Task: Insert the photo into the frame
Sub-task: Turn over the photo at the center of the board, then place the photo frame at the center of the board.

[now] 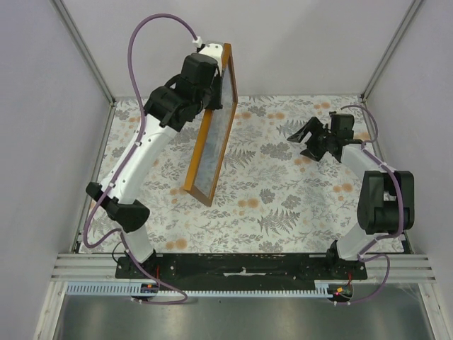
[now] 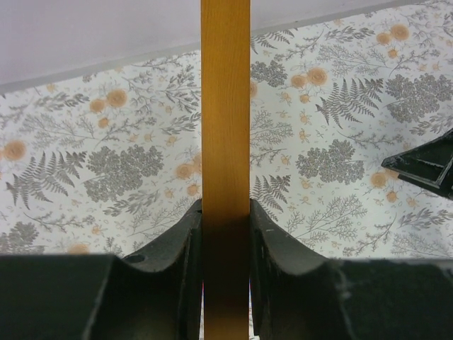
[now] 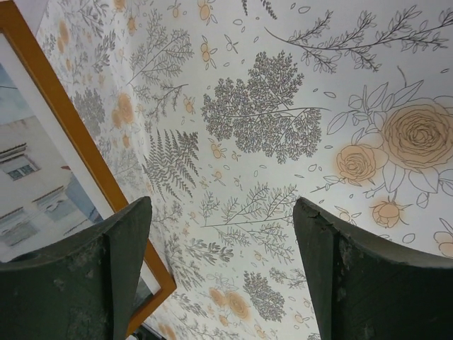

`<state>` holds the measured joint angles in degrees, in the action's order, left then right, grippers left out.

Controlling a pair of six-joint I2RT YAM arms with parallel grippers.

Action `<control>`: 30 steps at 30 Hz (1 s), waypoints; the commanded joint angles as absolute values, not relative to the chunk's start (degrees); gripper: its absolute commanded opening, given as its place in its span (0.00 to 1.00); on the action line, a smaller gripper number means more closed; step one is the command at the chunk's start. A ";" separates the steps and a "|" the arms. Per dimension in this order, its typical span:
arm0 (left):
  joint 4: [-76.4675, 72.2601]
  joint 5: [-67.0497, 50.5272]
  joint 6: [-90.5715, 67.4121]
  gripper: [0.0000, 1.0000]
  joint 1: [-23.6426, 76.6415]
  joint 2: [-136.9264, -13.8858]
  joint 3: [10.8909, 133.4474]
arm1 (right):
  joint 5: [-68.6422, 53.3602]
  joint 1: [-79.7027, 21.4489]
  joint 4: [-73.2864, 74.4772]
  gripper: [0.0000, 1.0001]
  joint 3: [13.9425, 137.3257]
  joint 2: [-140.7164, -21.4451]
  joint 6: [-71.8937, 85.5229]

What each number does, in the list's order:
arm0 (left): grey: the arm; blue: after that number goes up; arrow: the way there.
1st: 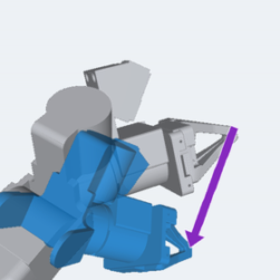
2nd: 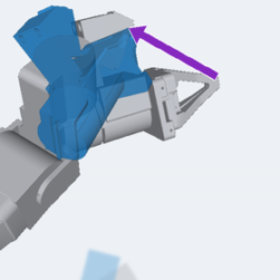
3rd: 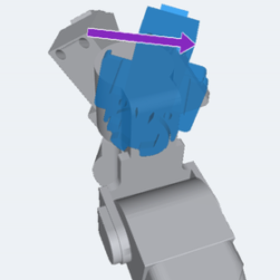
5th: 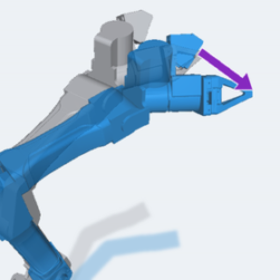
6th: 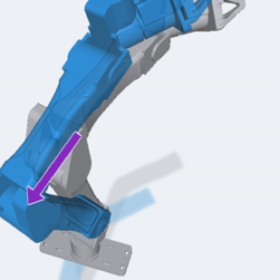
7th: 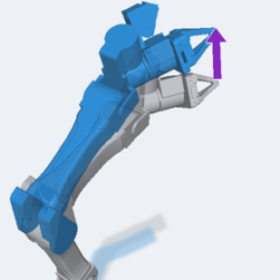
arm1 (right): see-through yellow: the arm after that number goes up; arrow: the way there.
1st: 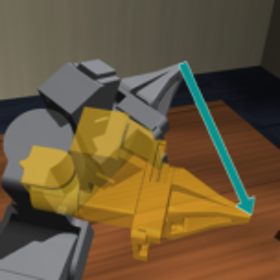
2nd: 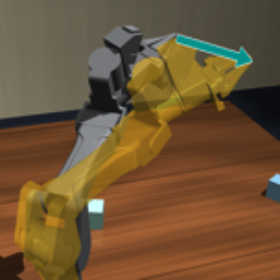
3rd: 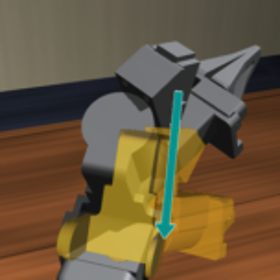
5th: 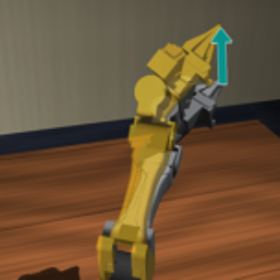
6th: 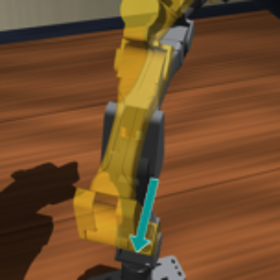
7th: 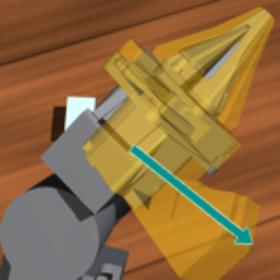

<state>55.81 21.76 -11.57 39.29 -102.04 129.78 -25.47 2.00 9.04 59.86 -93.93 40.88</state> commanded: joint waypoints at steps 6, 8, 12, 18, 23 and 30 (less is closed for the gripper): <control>45.45 -3.30 -23.19 0.02 22.08 -100.02 119.99 | -26.10 0.26 7.91 0.87 62.58 -97.29 39.55; 43.95 -8.42 -24.34 0.02 17.95 -100.37 116.82 | -26.37 0.26 7.91 0.87 62.67 -97.73 39.46; 40.18 -12.73 -25.48 0.02 13.63 -99.50 109.27 | -26.28 0.26 8.00 0.87 62.84 -98.26 39.02; 26.67 -20.20 -29.52 0.02 9.94 -95.46 91.88 | -26.10 -1.32 8.17 0.87 62.93 -97.56 37.80; 5.15 -29.78 -36.81 0.02 6.95 -93.34 70.70 | -26.63 -1.32 7.47 0.88 62.23 -98.26 36.74; -20.37 -39.01 -42.62 0.02 5.89 -97.99 55.91 | -27.25 -1.41 6.15 0.88 60.91 -98.62 35.33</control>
